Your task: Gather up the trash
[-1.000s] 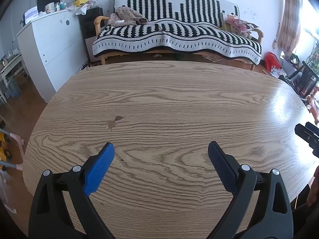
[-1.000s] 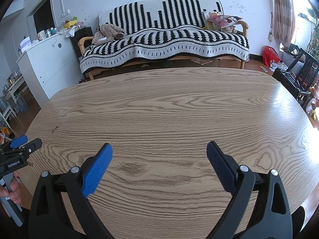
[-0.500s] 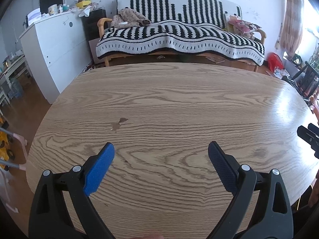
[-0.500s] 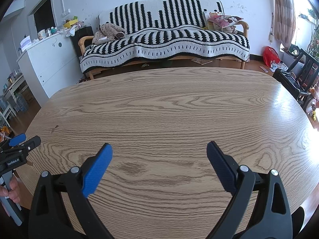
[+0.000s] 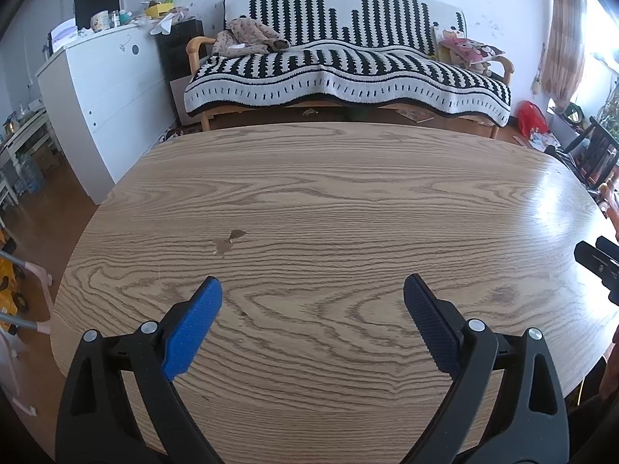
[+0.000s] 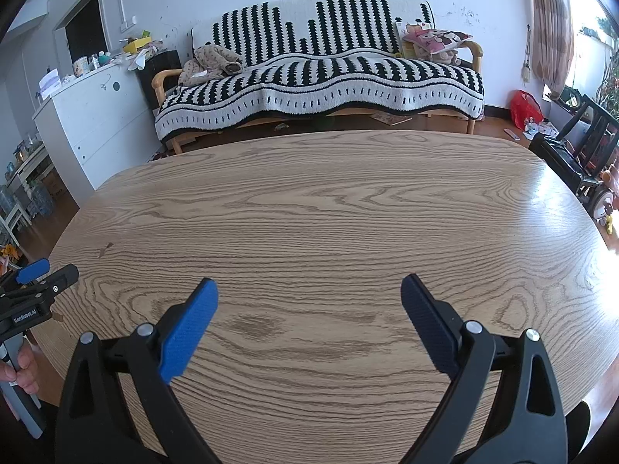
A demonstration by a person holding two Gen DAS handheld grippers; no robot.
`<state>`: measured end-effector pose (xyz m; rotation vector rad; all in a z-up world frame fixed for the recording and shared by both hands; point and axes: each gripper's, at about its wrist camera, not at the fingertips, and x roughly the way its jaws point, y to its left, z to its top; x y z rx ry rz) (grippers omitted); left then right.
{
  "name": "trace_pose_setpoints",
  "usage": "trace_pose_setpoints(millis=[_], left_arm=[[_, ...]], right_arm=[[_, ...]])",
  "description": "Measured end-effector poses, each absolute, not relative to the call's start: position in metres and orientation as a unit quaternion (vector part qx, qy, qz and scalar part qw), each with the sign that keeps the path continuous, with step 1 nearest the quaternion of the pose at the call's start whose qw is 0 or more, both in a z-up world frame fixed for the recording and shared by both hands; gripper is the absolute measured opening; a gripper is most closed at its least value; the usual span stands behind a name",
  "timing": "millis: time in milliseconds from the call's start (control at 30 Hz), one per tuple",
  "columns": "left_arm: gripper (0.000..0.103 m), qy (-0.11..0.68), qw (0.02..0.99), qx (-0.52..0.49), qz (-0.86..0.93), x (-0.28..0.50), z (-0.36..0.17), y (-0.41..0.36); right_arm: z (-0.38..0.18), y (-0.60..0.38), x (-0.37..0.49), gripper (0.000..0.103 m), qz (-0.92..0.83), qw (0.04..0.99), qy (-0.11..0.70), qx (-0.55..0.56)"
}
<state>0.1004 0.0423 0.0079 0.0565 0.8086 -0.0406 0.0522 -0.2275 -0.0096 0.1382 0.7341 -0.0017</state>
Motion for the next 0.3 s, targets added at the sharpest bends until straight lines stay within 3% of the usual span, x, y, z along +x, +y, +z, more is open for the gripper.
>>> trace_pose_setpoints(millis=[300], left_arm=[[0.092,0.403,0.915,0.013,-0.018,0.1043,0.006,0.0463]], right_arm=[[-0.009,-0.2276,0.0521,0.092,-0.001,0.931,0.358,0.067]])
